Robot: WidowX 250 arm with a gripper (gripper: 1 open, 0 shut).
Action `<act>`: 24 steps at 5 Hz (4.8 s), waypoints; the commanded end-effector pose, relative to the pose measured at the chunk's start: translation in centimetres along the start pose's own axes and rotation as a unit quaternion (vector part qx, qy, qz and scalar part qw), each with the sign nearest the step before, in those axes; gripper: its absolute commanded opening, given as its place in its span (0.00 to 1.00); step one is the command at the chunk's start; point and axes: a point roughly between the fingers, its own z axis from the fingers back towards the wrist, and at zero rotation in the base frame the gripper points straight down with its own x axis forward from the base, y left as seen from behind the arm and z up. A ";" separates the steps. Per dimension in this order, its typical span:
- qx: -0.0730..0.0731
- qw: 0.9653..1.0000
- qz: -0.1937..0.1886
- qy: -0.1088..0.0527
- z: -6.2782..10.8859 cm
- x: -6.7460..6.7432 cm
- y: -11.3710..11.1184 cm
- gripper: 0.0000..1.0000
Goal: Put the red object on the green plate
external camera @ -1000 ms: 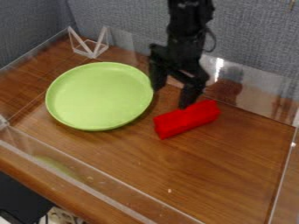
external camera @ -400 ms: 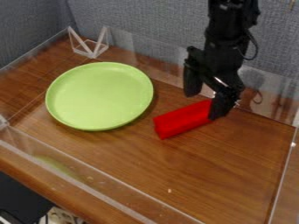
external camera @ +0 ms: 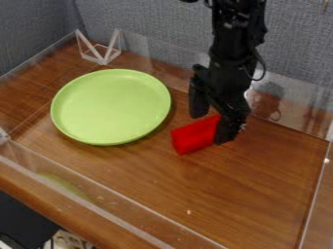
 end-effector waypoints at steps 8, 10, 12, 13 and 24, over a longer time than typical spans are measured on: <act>0.059 0.987 0.145 -0.046 3.1 -6.6 9.3 0.00; 0.057 0.983 0.166 -0.048 1.3 -7.7 12.1 0.00; 0.055 0.974 0.212 -0.051 0.2 -9.2 14.4 0.00; 0.055 0.967 0.242 -0.050 -0.1 -9.3 15.1 0.00; 0.080 0.951 0.287 -0.083 8.5 -8.1 14.2 1.00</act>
